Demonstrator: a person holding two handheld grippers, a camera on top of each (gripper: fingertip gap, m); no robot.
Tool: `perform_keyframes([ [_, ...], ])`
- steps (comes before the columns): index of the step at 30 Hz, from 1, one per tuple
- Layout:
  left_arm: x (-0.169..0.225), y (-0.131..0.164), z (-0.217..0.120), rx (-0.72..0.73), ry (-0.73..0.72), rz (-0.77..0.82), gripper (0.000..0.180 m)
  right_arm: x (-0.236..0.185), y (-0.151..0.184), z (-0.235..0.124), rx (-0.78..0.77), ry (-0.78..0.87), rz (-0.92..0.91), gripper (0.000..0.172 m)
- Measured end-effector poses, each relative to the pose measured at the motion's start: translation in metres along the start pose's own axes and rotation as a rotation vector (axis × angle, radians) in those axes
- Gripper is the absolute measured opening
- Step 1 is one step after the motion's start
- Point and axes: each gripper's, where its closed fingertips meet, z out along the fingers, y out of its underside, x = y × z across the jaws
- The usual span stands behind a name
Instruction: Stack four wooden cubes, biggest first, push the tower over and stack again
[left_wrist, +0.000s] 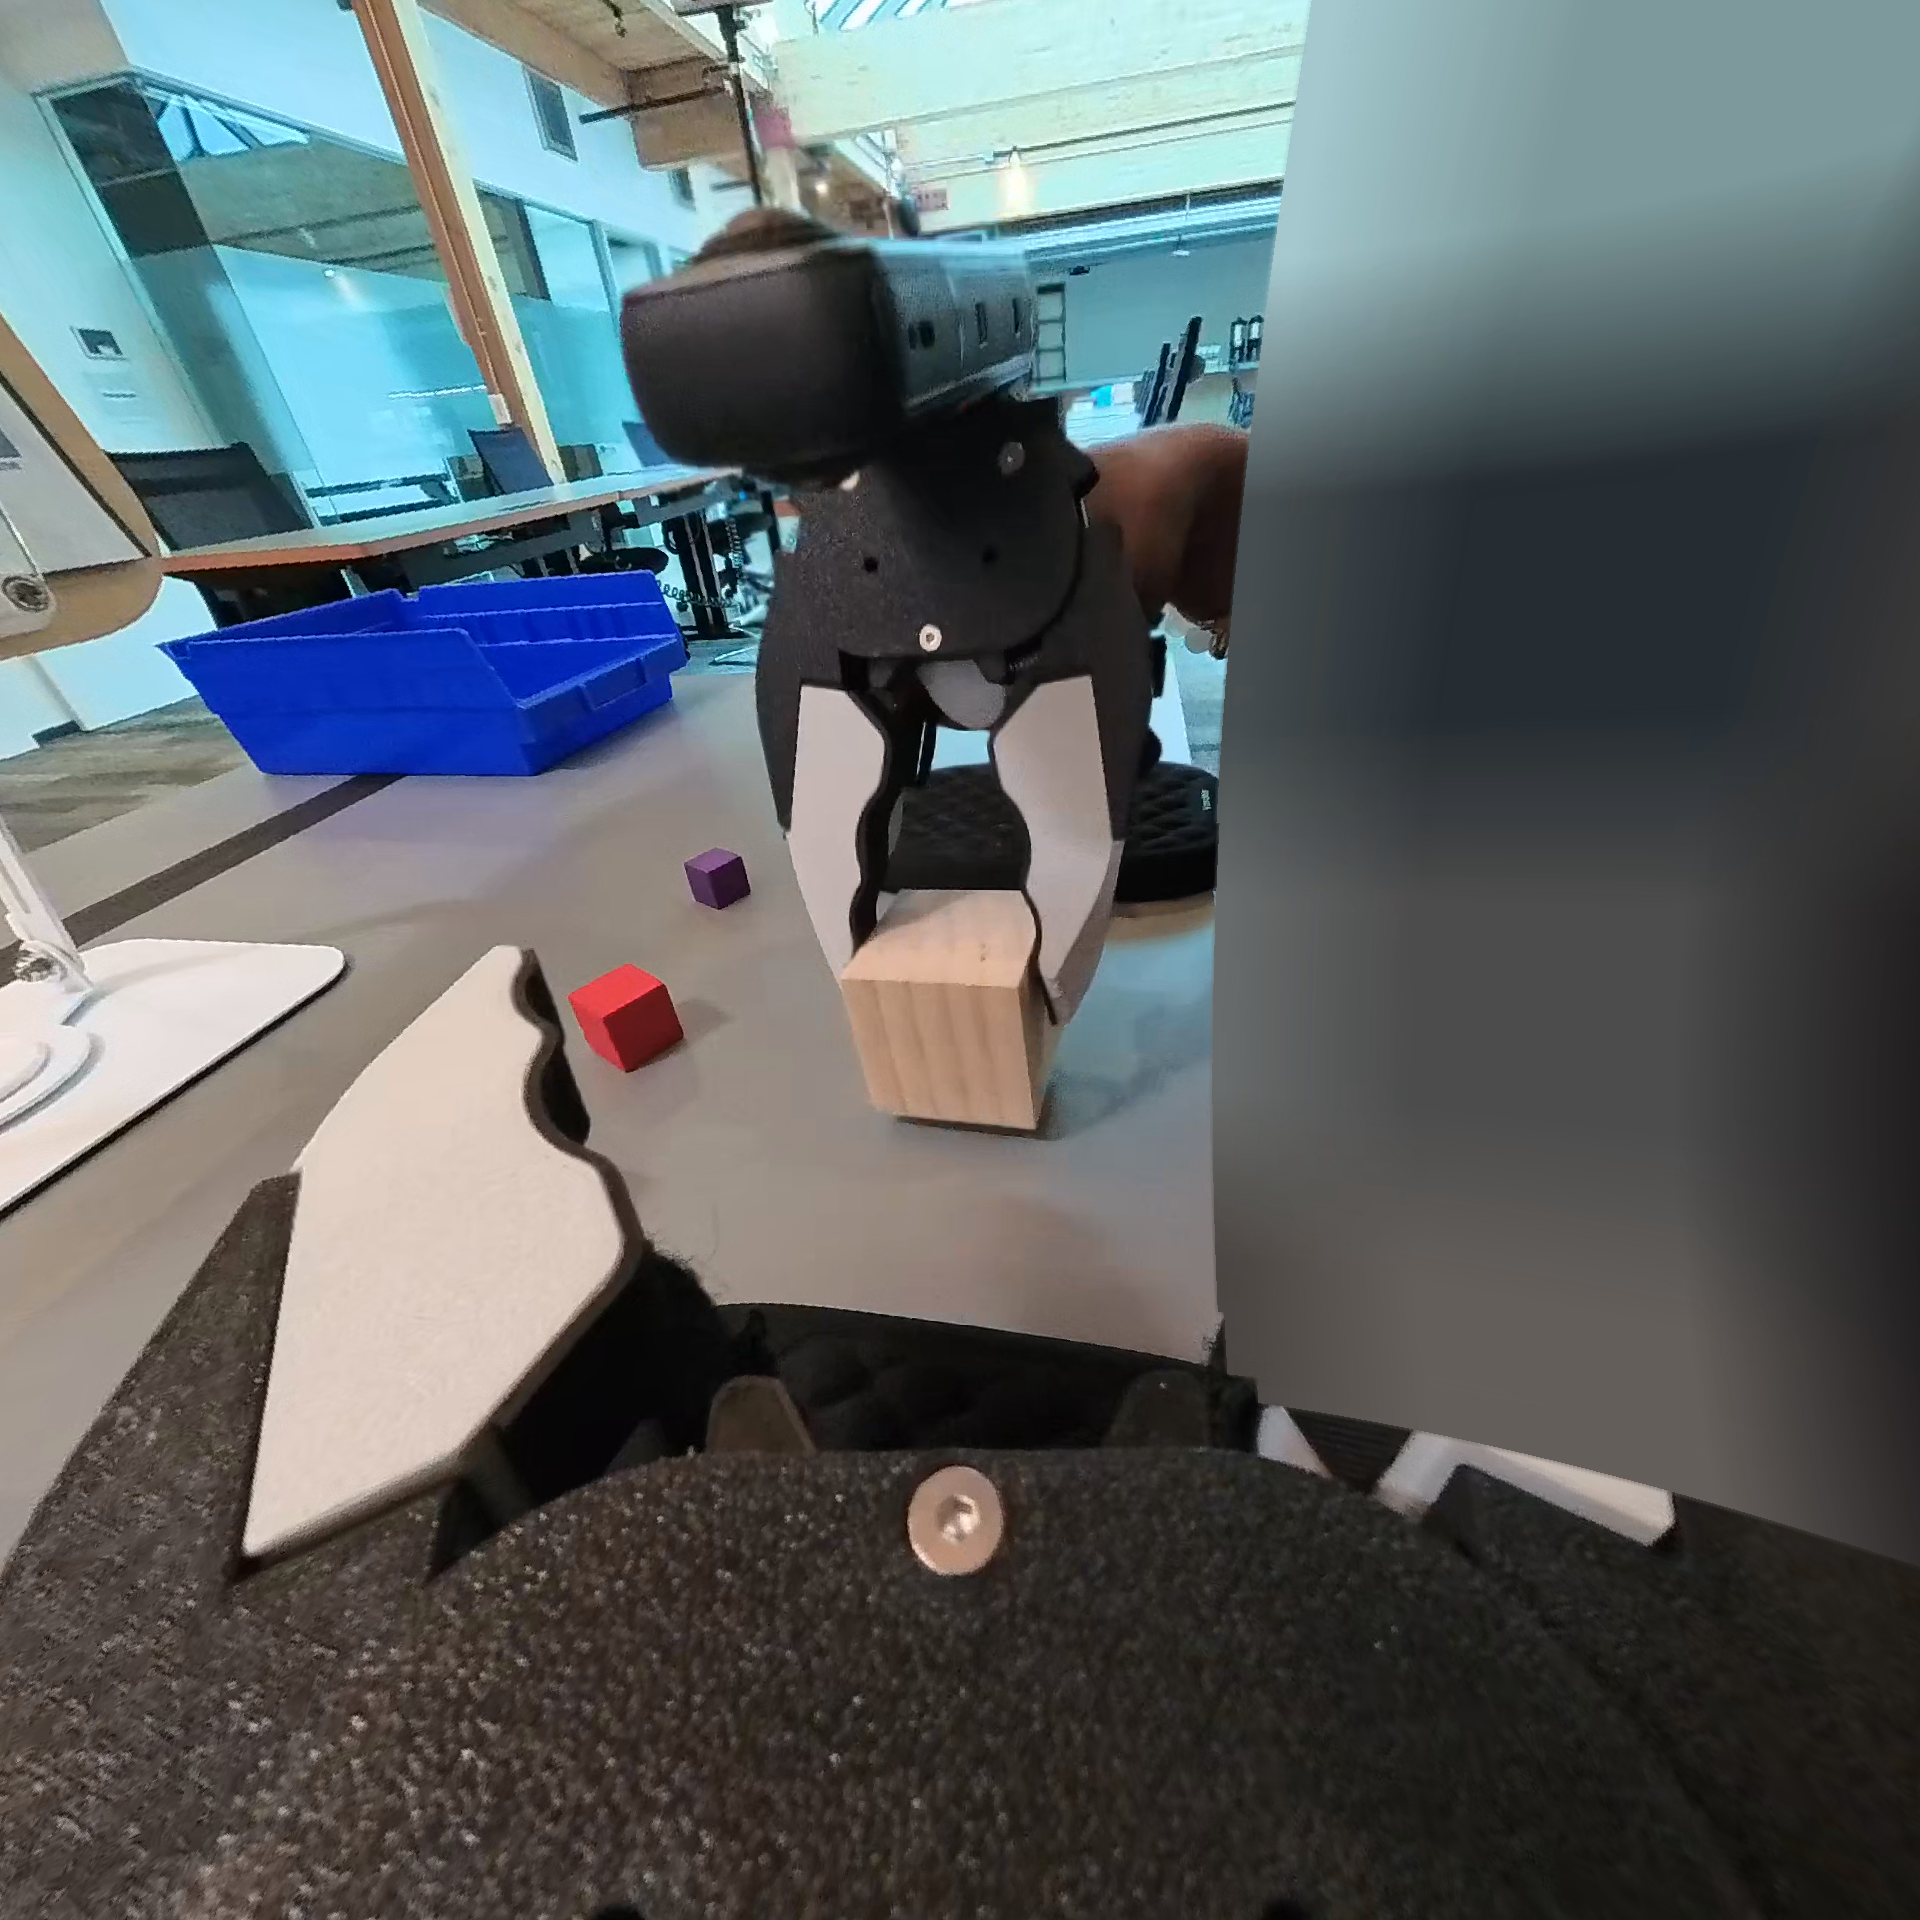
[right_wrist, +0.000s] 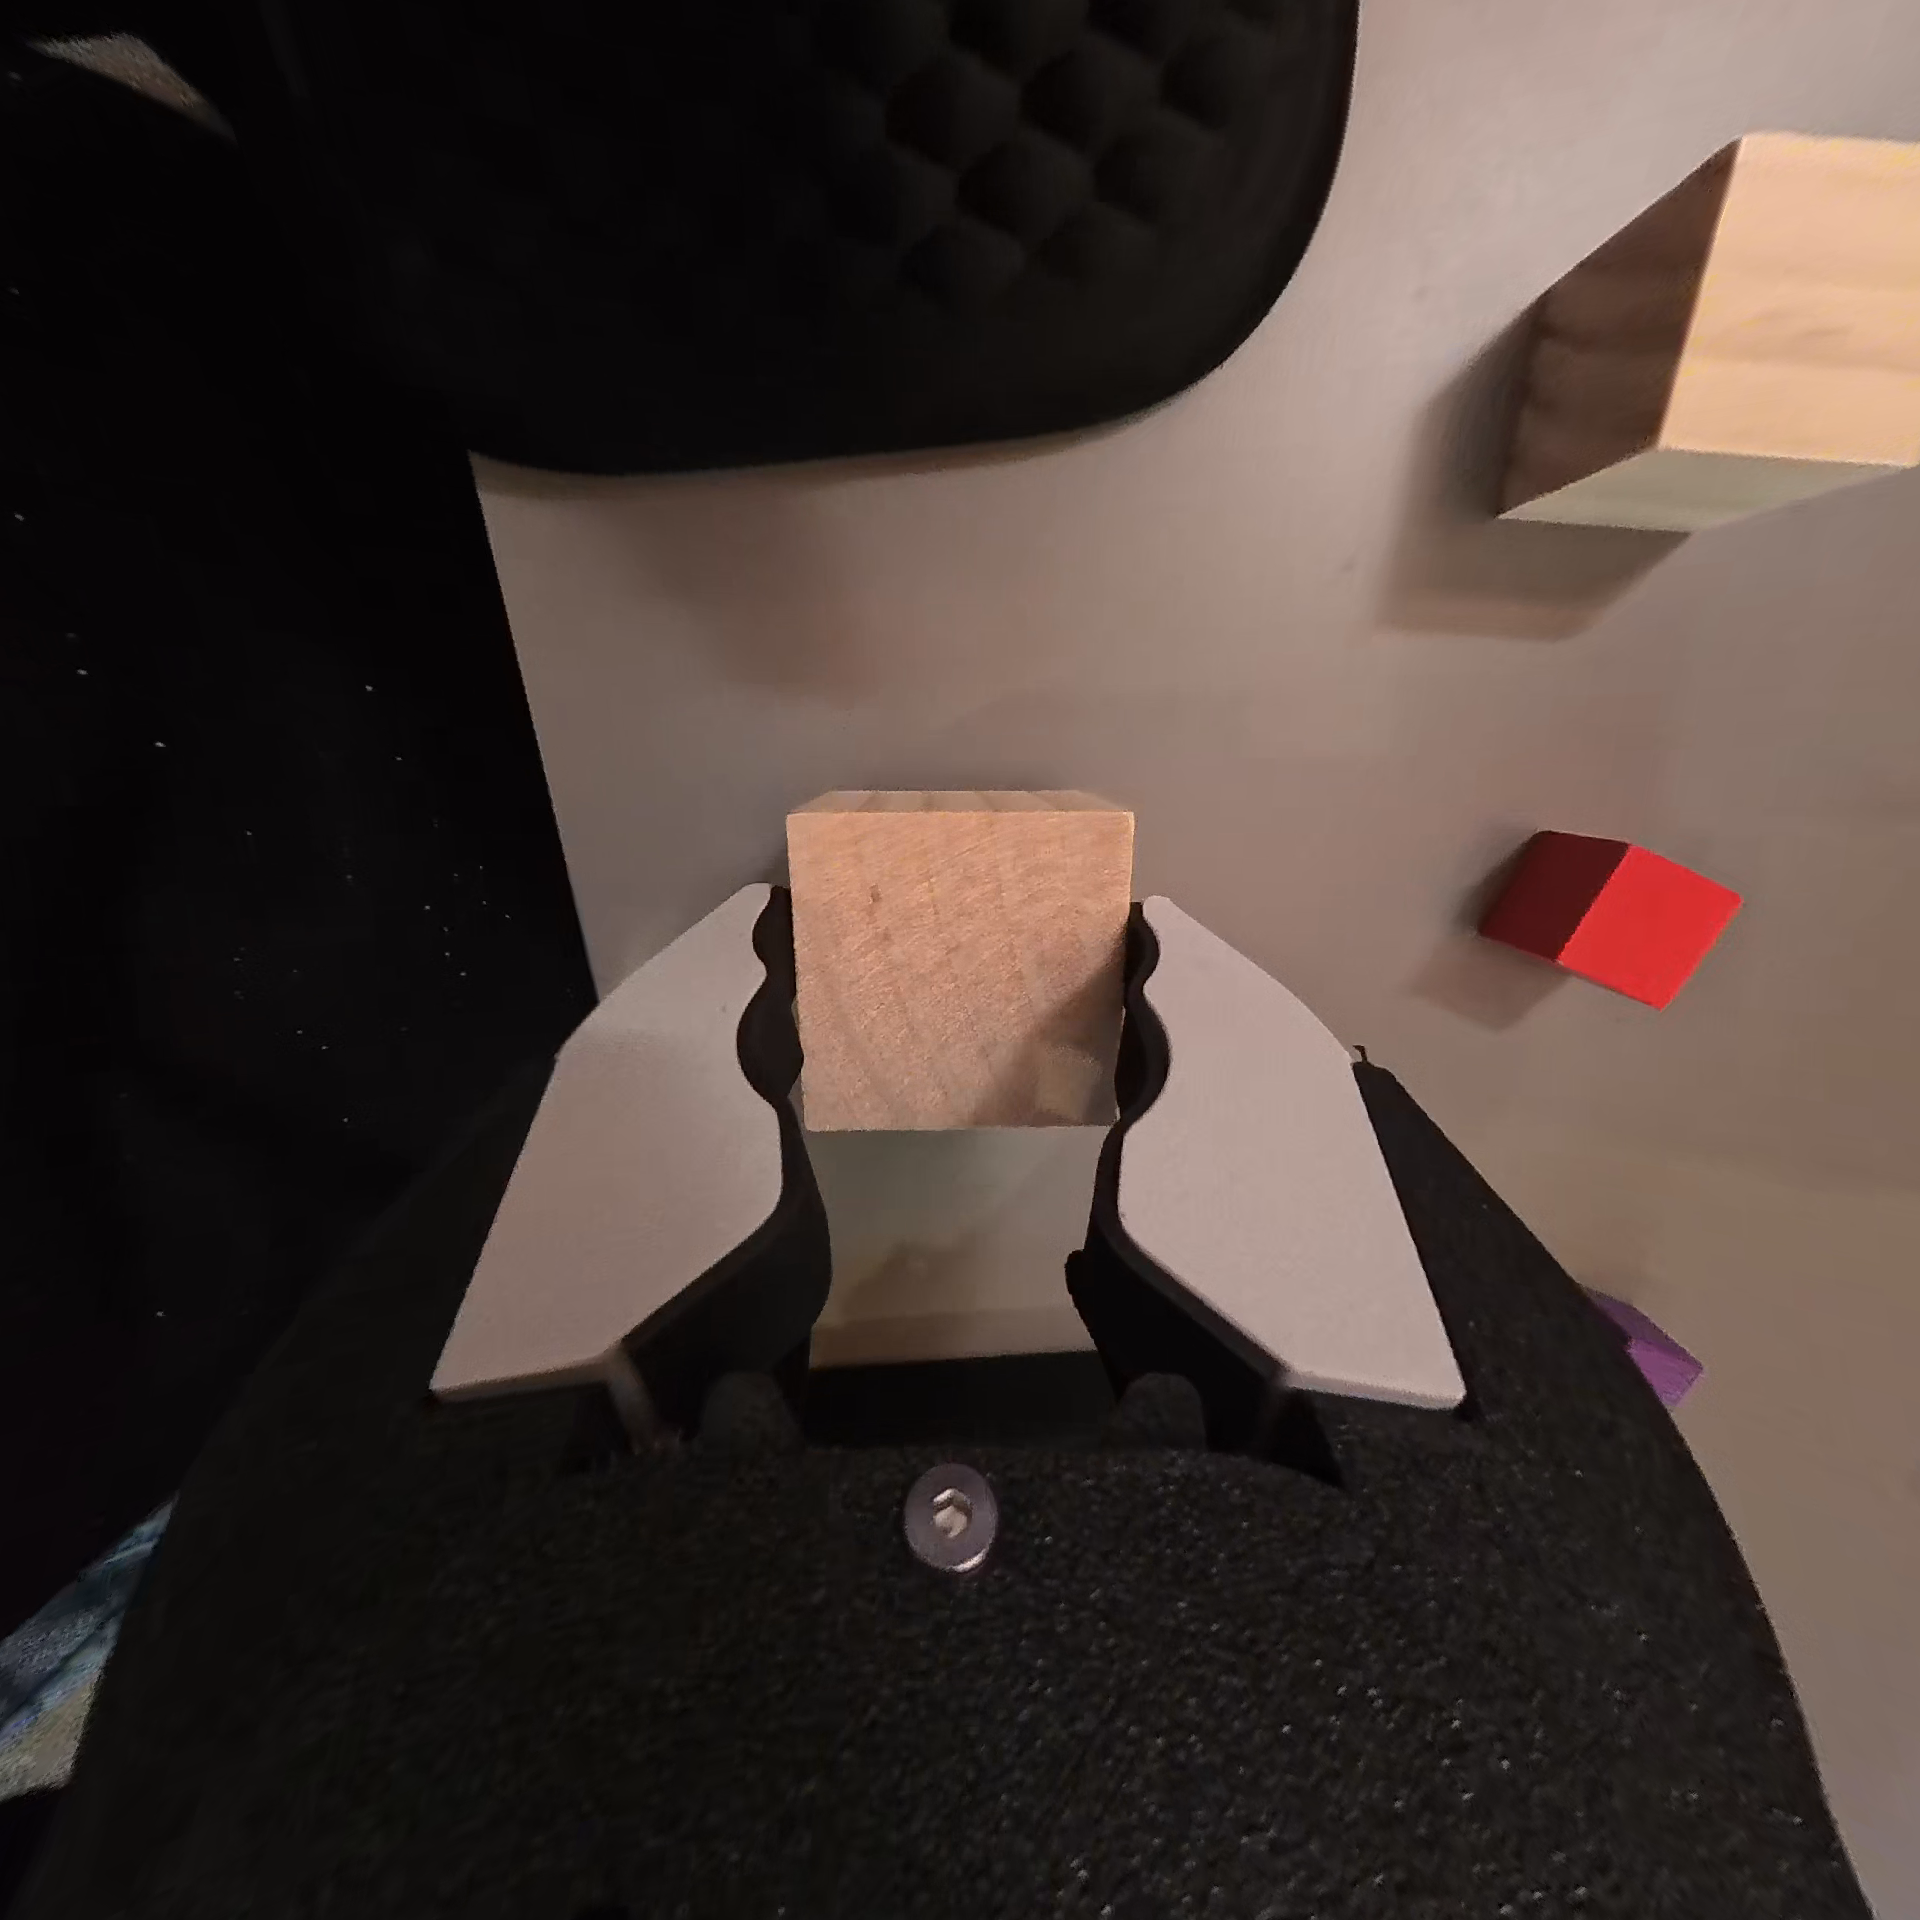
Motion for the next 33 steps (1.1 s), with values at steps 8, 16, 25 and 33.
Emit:
perform_keyframes([
  [8,0.001,0.000,0.000,0.000,0.003,0.000,0.140,-0.001,0.000,0.008,-0.018,-0.016,-0.025,0.059],
  [16,0.001,0.001,0.000,-0.004,0.006,0.002,0.139,-0.003,-0.002,0.008,-0.039,-0.021,-0.078,0.059],
  [25,0.002,0.000,0.000,-0.001,0.005,0.001,0.139,0.011,-0.035,-0.027,0.139,-0.008,-0.040,0.079],
  [33,0.002,0.001,0.000,-0.003,0.004,0.002,0.139,0.105,-0.082,-0.010,0.182,0.121,0.027,0.075],
])
